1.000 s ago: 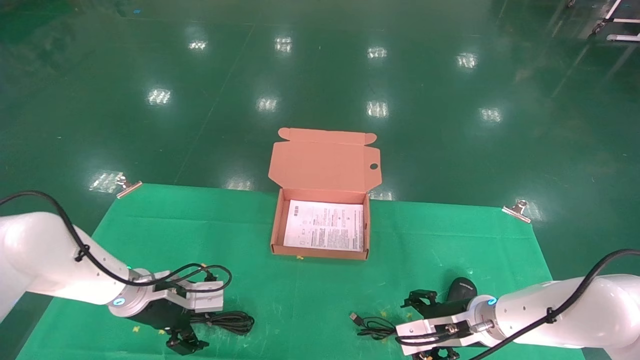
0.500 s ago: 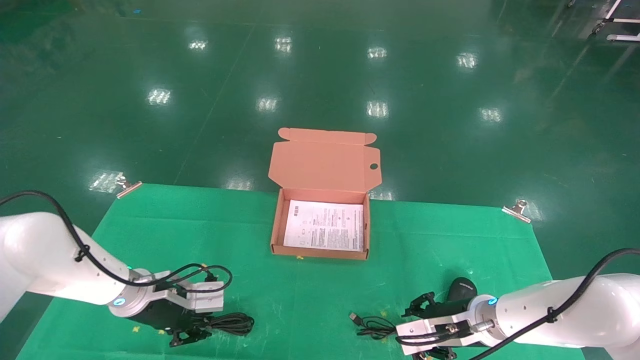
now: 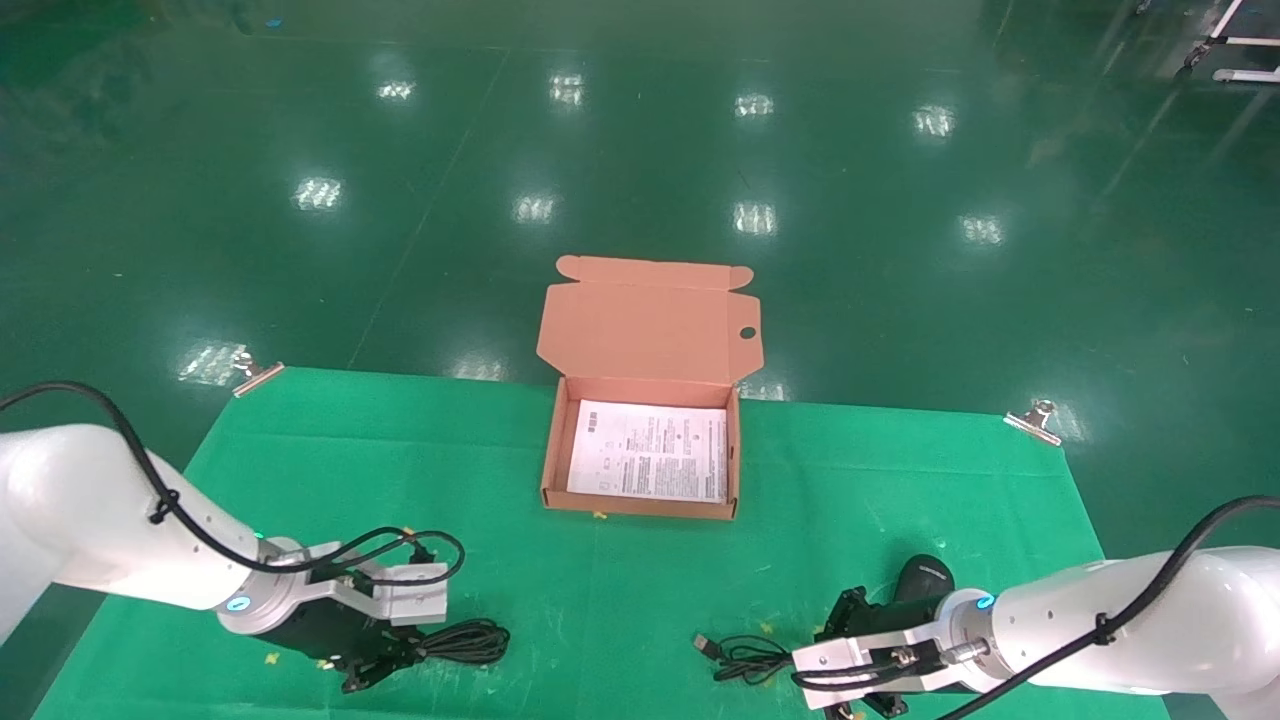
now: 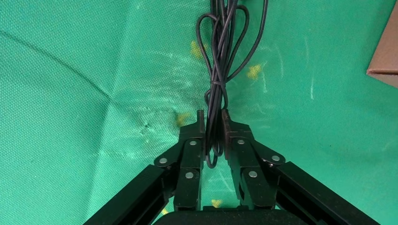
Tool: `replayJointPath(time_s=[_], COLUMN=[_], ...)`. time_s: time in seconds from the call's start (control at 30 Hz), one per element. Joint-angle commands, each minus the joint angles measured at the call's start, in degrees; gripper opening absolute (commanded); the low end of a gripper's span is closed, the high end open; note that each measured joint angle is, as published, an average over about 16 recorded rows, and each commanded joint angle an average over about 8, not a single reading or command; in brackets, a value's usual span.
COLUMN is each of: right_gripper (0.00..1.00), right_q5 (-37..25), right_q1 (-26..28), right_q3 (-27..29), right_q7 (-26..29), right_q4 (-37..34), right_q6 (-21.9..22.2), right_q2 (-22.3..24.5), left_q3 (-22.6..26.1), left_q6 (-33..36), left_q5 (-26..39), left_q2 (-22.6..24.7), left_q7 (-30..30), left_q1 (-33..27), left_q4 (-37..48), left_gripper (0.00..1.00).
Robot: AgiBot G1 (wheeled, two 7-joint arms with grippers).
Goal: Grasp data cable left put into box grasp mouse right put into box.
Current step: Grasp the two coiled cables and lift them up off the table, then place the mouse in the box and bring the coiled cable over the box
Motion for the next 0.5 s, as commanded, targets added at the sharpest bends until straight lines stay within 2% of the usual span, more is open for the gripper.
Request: replayJointPath(time_s=[0.03,0.23,0.5], right_gripper=[0.0,0.0,0.0], right_q5=[0.01,0.62,6.25], right_q1=[0.01,0.41,3.83], right_q3=[0.0,0.56,5.79], right_q7=[0.0,0.56,5.71], right_q4=[0.01,0.17,3.23], right_q6=[-0.01,-0.08,-0.79], right_q2=[0.01,0.43,5.14], left_q3=[0.01,-0.41,-2.26], left_q6=[-0.01,0.76,2.1], left_q5=[0.0,-0.51,-1.44], left_q2=[0.01,-1.04,-7.04], left_q7=[-0.03,0.46,-1.84], left_q1=[0.05,-0.93,-2.94], left_q4=[0.05,-2.0,-14.35], left_gripper=[0.0,0.0,0.0])
